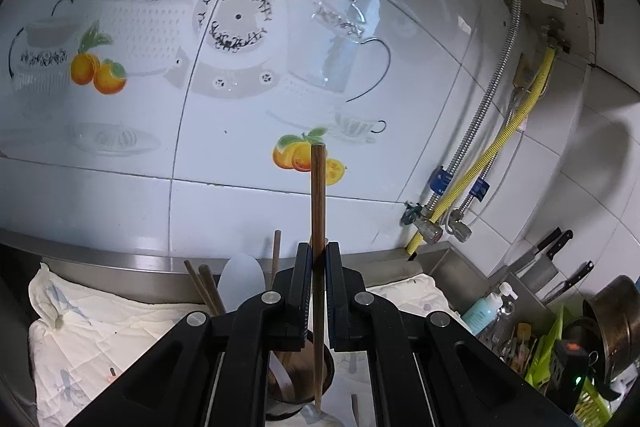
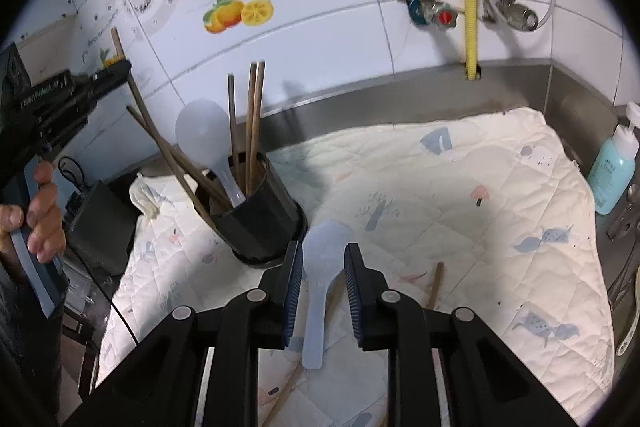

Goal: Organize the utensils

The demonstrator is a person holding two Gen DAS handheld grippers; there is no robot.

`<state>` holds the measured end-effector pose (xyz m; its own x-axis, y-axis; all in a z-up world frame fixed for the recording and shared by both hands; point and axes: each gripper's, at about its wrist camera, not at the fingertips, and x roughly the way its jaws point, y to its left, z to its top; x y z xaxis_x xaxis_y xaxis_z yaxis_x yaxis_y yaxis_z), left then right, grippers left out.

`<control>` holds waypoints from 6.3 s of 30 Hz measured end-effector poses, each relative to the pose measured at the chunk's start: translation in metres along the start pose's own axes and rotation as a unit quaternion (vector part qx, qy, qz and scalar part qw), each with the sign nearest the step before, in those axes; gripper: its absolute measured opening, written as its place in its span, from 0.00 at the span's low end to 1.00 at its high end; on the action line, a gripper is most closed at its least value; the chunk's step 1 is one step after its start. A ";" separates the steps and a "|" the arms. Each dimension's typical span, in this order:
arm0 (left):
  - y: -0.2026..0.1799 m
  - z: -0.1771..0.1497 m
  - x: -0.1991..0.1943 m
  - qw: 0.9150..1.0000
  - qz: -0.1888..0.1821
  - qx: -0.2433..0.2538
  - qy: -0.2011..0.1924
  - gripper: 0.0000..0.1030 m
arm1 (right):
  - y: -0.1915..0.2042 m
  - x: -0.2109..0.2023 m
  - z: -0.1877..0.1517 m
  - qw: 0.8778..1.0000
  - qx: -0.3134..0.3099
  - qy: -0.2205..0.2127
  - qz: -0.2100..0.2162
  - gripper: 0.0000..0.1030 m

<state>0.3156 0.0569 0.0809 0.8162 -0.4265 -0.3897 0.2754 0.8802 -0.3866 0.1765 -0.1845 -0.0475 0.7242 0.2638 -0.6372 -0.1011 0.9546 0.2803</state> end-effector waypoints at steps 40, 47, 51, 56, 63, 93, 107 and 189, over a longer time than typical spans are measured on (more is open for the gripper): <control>0.034 -0.024 0.052 0.999 0.032 0.002 0.030 0.06 | 0.024 0.130 -0.028 0.985 -0.067 0.152 -0.048 0.27; 0.036 -0.029 0.061 0.998 0.036 0.002 0.045 0.06 | 0.018 0.125 -0.031 0.988 -0.052 0.137 -0.041 0.25; 0.037 -0.031 0.058 0.998 0.040 0.005 0.046 0.06 | 0.007 0.115 -0.030 0.992 -0.019 0.123 -0.010 0.24; 0.039 -0.032 0.061 0.998 0.042 0.001 0.053 0.07 | 0.005 0.100 -0.029 0.995 -0.004 0.101 0.006 0.23; 0.039 -0.032 0.059 0.998 0.042 -0.002 0.055 0.08 | 0.005 0.076 -0.020 0.998 0.007 0.063 0.020 0.23; 0.072 -0.023 -0.004 0.997 0.065 -0.026 0.030 0.08 | 0.090 0.083 0.075 0.981 -0.057 -0.086 0.165 0.23; 0.082 -0.029 -0.007 0.997 0.064 -0.025 0.042 0.08 | 0.079 0.127 0.073 0.985 -0.068 -0.031 0.154 0.22; -0.071 -0.258 0.175 0.929 -0.013 0.100 0.356 0.19 | -0.082 0.052 -0.036 0.992 0.053 0.085 -0.074 0.10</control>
<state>0.3075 -0.1337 -0.1754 0.2853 -0.4157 -0.8636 0.4381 0.8580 -0.2682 0.1976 -0.2439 -0.1294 0.5987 0.1509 -0.7866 0.0756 0.9671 0.2431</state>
